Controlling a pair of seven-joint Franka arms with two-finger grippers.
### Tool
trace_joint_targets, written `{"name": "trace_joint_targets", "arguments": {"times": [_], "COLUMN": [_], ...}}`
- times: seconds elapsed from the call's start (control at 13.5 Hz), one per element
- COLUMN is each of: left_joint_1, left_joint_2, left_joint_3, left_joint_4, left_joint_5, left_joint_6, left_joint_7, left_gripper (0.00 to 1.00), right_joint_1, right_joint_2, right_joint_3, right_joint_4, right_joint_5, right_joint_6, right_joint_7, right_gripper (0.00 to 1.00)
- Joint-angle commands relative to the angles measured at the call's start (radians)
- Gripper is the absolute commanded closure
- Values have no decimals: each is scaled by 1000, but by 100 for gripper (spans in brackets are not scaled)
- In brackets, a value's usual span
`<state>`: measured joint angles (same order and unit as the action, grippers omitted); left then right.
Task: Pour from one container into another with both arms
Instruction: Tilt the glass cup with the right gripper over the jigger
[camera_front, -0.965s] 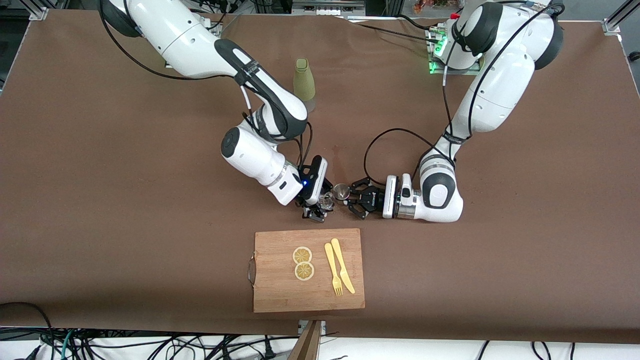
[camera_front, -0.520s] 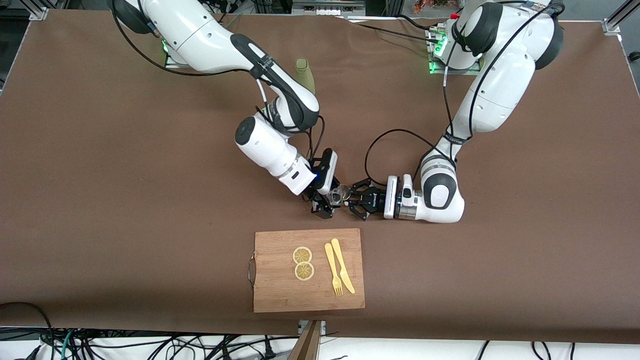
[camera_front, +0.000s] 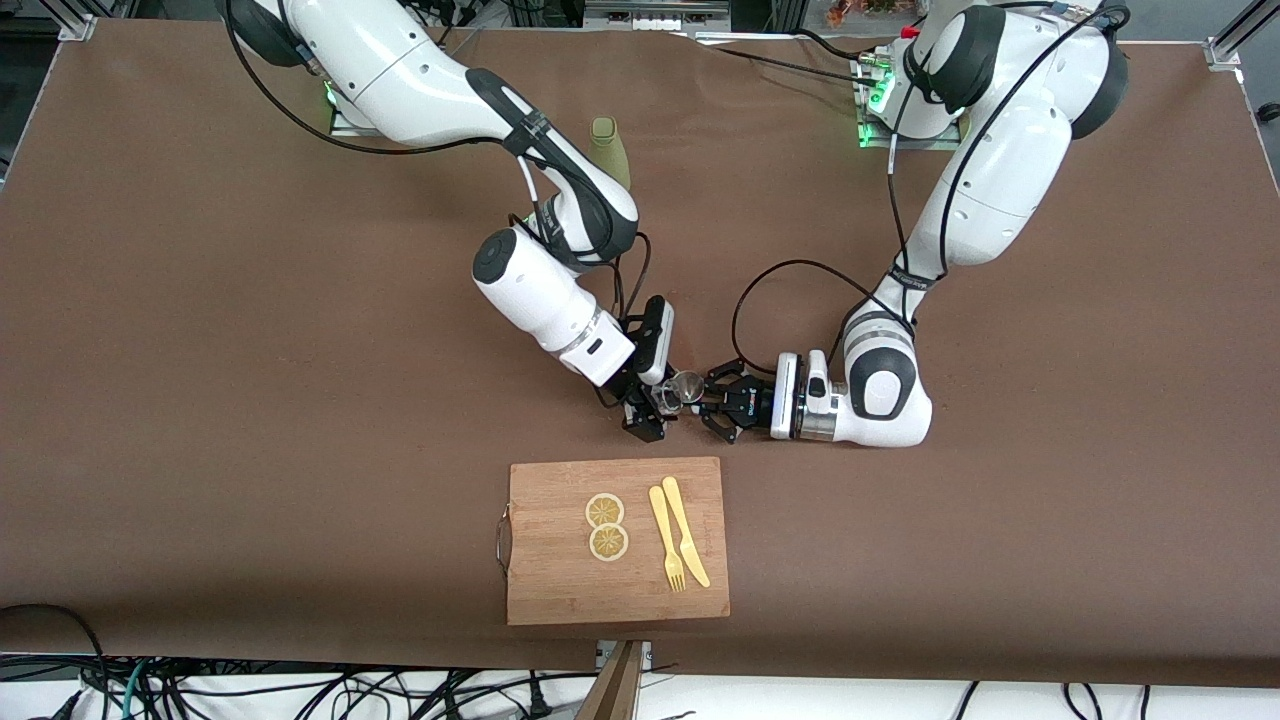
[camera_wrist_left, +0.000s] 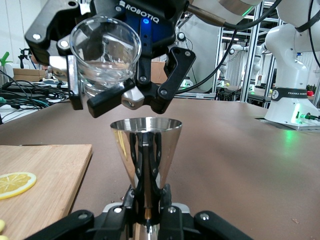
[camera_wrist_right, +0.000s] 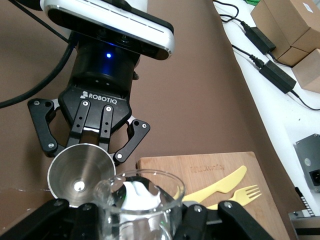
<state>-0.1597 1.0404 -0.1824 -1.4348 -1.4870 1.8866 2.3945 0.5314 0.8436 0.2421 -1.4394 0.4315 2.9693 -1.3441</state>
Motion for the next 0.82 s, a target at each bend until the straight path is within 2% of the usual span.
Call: {"name": "trace_joint_targets", "arguments": {"times": [0.0, 0.37, 0.74], "left_joint_1": [-11, -9, -9], "left_joint_2": [4, 3, 3], "left_joint_3": [4, 6, 6], "left_joint_4": [11, 13, 13], "left_joint_5": [-29, -29, -27], "left_joint_6": [12, 12, 12], "left_joint_7": [58, 58, 58], "left_gripper": [100, 100, 100], "right_joint_1": [36, 140, 144], "right_joint_2": [-18, -17, -14], "right_joint_3": [-29, -150, -152], "right_joint_4": [-21, -21, -22], "right_joint_5": [-27, -28, -28], "right_joint_6": [36, 66, 77], "right_joint_7": [17, 16, 17], "right_gripper": [95, 95, 95]}}
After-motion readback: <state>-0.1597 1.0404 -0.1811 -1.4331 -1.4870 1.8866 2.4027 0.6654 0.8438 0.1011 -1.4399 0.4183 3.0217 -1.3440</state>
